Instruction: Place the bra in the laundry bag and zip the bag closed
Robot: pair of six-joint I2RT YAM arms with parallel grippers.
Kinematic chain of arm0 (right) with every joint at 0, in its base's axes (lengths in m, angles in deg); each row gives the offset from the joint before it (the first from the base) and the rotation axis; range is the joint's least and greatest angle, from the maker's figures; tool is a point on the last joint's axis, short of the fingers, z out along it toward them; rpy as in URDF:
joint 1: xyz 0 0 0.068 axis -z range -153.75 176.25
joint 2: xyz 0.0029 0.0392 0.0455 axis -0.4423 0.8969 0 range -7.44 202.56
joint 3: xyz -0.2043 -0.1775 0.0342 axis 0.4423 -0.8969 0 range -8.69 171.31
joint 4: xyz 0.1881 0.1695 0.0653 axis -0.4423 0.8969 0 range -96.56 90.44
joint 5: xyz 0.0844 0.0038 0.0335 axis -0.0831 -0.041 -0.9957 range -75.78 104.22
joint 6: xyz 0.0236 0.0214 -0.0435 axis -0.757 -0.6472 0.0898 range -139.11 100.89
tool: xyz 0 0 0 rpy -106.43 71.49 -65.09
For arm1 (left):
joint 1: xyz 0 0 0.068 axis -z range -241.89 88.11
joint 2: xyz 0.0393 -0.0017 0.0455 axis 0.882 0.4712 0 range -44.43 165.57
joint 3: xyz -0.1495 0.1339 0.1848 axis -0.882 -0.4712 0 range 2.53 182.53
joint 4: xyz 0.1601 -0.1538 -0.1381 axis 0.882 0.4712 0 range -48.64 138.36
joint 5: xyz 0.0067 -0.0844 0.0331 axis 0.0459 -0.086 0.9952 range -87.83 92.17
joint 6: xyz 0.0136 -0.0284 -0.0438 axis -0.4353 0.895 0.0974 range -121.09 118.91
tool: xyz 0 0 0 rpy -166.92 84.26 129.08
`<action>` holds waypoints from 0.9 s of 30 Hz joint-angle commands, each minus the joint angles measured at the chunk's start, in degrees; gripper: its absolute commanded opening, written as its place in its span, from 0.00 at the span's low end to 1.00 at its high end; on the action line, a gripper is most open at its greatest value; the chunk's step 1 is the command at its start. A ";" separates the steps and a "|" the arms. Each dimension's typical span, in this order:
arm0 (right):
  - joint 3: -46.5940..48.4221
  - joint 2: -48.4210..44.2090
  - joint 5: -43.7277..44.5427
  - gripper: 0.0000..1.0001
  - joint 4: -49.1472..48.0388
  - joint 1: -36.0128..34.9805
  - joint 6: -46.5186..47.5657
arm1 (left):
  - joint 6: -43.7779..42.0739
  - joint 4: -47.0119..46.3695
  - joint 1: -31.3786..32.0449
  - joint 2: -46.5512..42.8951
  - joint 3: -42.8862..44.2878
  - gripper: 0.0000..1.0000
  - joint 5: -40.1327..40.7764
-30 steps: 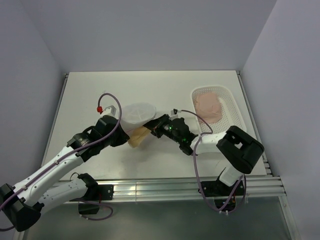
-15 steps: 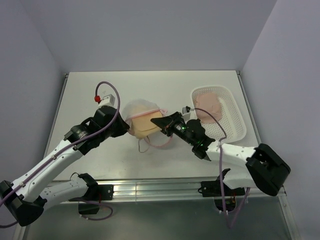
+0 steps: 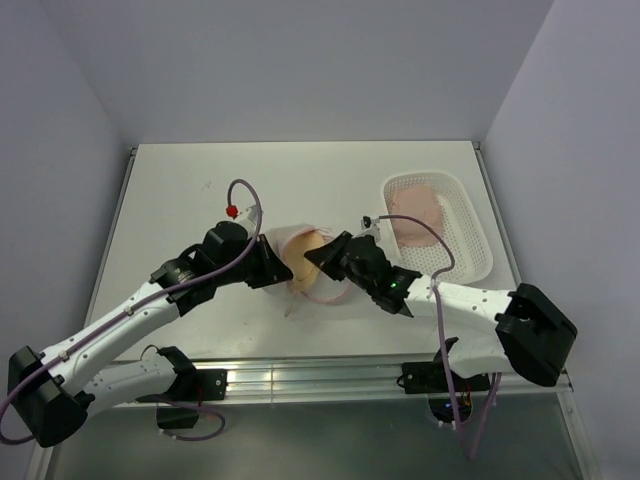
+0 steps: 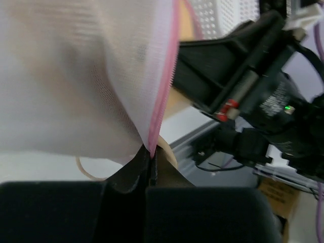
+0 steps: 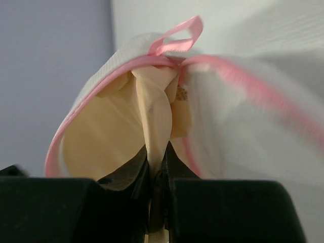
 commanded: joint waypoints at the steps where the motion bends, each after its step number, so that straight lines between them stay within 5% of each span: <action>1: 4.67 3.06 8.40 0.00 7.43 -1.72 5.70 | 3.75 -10.80 0.53 0.53 -4.19 0.00 -10.39; 7: 10.99 8.59 16.23 0.00 14.47 -4.27 7.99 | 7.89 -21.01 2.80 2.03 -9.75 0.00 -15.69; 14: 19.00 17.31 22.29 0.00 25.72 -4.98 7.21 | 5.87 -21.74 5.10 1.51 -7.02 0.00 -16.66; 19: 21.54 13.80 24.41 0.00 31.17 -4.71 7.29 | 5.52 -21.20 5.10 2.03 -9.39 0.00 -15.16; 27: 25.94 14.58 25.55 0.00 36.53 -6.03 9.40 | 6.93 -33.24 5.01 1.95 -12.39 0.00 -14.38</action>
